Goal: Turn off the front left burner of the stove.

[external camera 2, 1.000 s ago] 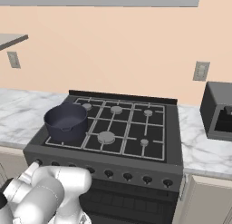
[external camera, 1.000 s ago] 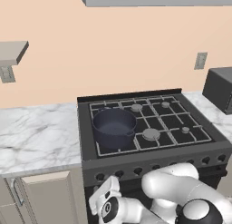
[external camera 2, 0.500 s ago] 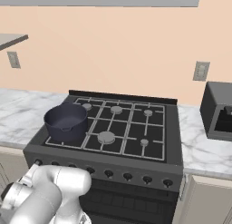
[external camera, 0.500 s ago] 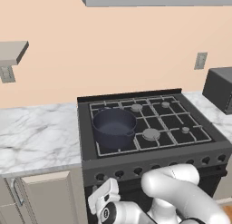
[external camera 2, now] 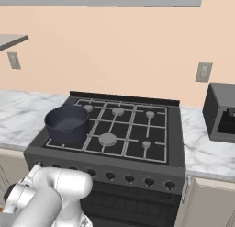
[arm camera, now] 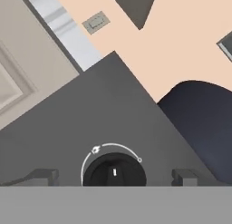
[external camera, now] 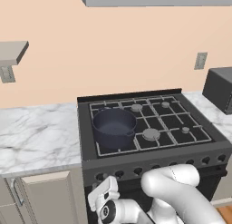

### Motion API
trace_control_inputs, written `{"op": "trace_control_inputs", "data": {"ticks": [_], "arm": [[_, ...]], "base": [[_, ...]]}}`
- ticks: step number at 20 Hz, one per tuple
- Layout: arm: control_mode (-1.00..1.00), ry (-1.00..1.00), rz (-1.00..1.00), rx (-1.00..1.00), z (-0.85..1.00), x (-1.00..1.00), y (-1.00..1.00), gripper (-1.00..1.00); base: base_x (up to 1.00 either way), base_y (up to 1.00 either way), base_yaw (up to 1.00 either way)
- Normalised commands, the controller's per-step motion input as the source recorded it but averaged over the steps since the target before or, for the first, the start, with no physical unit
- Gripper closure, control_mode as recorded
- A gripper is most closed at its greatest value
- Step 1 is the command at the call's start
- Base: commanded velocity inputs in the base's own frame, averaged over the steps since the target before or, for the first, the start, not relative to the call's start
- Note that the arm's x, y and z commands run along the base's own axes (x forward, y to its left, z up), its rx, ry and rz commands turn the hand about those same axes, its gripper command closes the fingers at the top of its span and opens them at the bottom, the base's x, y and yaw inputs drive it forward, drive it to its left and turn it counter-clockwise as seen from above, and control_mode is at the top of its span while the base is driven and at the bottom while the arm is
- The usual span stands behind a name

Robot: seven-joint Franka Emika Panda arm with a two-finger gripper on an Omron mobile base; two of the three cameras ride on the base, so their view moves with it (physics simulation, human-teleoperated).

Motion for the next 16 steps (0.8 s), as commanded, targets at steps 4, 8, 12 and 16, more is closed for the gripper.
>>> {"op": "trace_control_inputs", "data": {"ticks": [4,8,12,16], "arm": [[-1.00,-0.01,0.00,0.00,0.00,0.05,0.00,-1.00],[-1.00,-0.02,0.00,0.00,0.00,0.17,0.00,-1.00],[-1.00,-0.02,0.00,0.00,-0.03,0.06,0.00,-1.00],[-1.00,0.00,0.00,0.00,-0.15,0.05,0.00,-1.00]], "base": [[0.00,0.00,0.00],[0.00,0.00,0.00],[0.00,0.00,0.00],[0.00,0.00,0.00]]}}
